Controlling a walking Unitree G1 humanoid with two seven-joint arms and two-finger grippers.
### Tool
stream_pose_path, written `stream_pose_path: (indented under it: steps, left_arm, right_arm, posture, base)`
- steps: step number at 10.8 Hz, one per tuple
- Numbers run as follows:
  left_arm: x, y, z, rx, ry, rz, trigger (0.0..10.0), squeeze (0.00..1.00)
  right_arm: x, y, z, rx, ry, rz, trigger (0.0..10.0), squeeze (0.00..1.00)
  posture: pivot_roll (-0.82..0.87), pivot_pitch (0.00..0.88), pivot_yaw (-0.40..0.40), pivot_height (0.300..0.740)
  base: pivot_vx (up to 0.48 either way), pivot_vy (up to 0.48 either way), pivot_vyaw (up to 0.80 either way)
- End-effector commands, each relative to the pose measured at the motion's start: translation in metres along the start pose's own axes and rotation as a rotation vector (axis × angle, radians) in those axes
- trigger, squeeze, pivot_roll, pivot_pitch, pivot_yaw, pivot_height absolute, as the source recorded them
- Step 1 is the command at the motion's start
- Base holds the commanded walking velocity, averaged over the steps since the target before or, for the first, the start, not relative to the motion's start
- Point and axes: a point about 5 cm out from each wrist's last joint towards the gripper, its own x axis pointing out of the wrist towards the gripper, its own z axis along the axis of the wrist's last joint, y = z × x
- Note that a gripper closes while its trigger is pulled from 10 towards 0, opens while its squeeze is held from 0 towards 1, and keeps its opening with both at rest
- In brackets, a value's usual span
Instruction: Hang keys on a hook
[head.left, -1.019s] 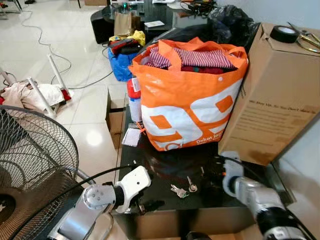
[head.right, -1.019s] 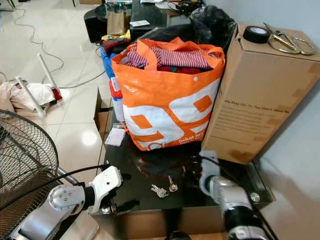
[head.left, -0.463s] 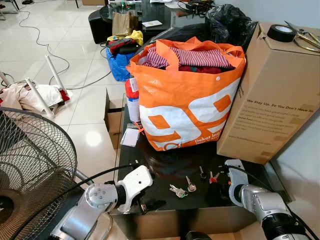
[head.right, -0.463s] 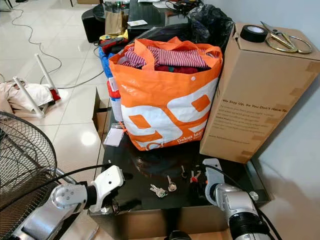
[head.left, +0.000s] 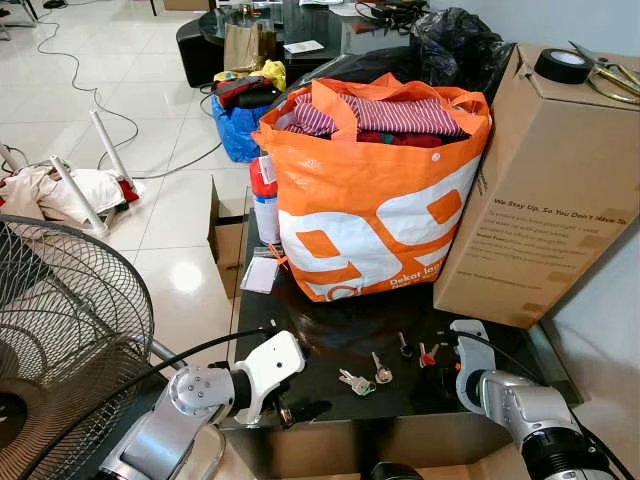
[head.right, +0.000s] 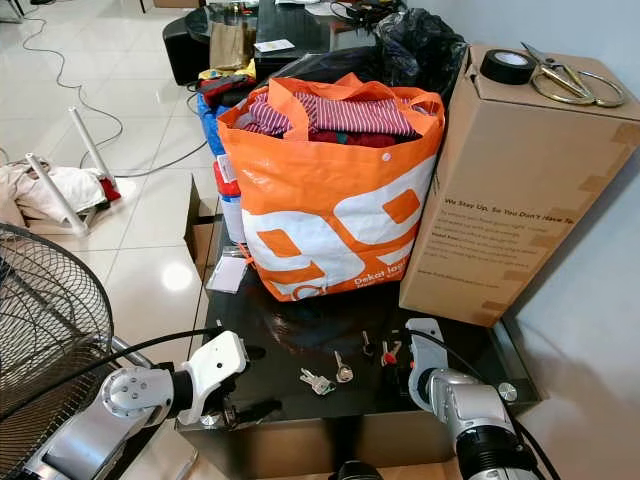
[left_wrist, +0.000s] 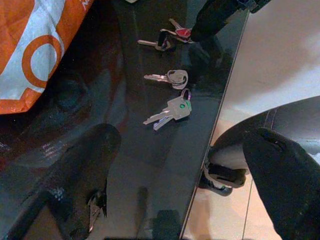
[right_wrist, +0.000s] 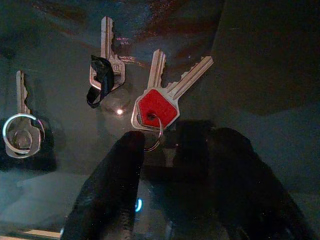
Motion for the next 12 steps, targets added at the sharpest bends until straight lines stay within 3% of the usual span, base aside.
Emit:
stream_pose_path:
  steps: [1,12]
  left_arm:
    - [-0.0006,0.0013,0.0008,0.013,0.006,-0.003,10.0,0.05]
    - [-0.0002,0.0012,0.0019,0.017,0.005,-0.016,10.0,0.05]
  right_arm:
    - [0.0001,0.0016,-0.0018,0.027,0.004,0.013,0.0,0.00]
    - [0.0008,0.0080,-0.0011,0.062,-0.012,0.039,0.0,0.00]
  posture:
    - [-0.22,0.000,0.026,0.740]
    - [-0.22,0.000,0.030,0.740]
  base:
    - [0.000,0.000,0.00]
    - [0.000,0.000,0.00]
